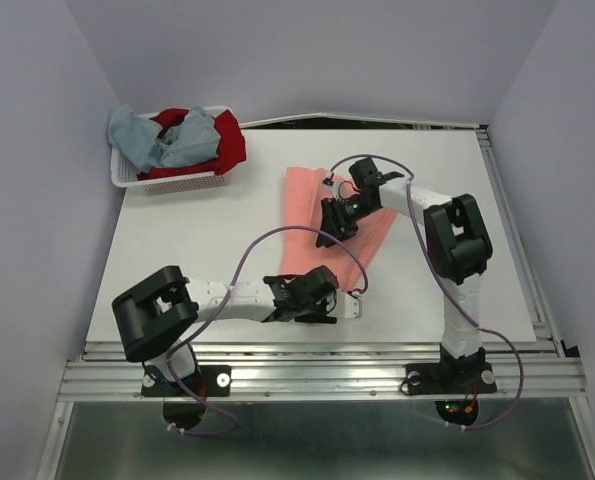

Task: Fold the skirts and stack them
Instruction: Fold the skirt

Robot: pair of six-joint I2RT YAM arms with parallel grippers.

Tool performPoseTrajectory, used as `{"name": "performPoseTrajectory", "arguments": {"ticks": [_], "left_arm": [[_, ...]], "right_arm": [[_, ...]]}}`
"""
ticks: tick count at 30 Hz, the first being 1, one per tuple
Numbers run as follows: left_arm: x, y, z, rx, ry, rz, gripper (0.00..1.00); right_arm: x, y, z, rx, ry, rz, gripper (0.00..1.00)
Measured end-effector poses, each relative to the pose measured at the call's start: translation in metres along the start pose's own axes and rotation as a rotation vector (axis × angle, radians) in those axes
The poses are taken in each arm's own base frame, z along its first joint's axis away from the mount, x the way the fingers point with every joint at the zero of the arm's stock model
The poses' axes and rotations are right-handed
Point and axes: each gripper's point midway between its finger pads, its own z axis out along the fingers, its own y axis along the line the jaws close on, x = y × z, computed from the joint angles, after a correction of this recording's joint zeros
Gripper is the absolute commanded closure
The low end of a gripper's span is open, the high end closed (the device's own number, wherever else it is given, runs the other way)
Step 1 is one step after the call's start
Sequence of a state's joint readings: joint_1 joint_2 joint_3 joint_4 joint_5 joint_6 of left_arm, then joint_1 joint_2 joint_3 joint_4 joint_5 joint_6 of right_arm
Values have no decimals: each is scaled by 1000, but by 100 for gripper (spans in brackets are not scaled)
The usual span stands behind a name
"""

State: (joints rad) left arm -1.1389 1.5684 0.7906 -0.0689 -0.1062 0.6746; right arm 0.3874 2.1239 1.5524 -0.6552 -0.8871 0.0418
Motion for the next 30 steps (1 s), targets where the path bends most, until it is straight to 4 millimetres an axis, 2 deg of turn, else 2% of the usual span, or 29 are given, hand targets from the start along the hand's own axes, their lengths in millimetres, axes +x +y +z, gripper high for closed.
{"name": "performPoseTrajectory", "arguments": {"ticks": [4,8,12,14,15,16,17,19,24,30], "left_arm": [[-6,9,7,-57,2,-8,40],[-9,15,15,-97,26,-20,57],[-9,15,19,-104,42,-26,72],[-7,15,20,-104,51,-23,69],[-8,16,19,-102,55,-21,48],[-8,16,19,-100,58,-21,48],[-7,16,18,-94,64,-16,38],[-10,18,15,-96,62,-24,30],[0,11,3,-64,86,-47,29],[7,9,0,-95,90,-37,29]], "right_arm": [[6,-3,8,-5,22,-4,45],[17,-15,18,-17,58,24,46],[18,-13,18,-28,60,14,46],[18,-14,19,-30,61,8,46],[19,-14,19,-31,62,3,46],[19,-14,19,-31,63,2,46],[19,-15,20,-31,63,-2,46],[19,-15,20,-31,64,-4,46],[21,-16,21,-26,72,-12,47],[22,-17,23,-22,80,-11,48]]}}
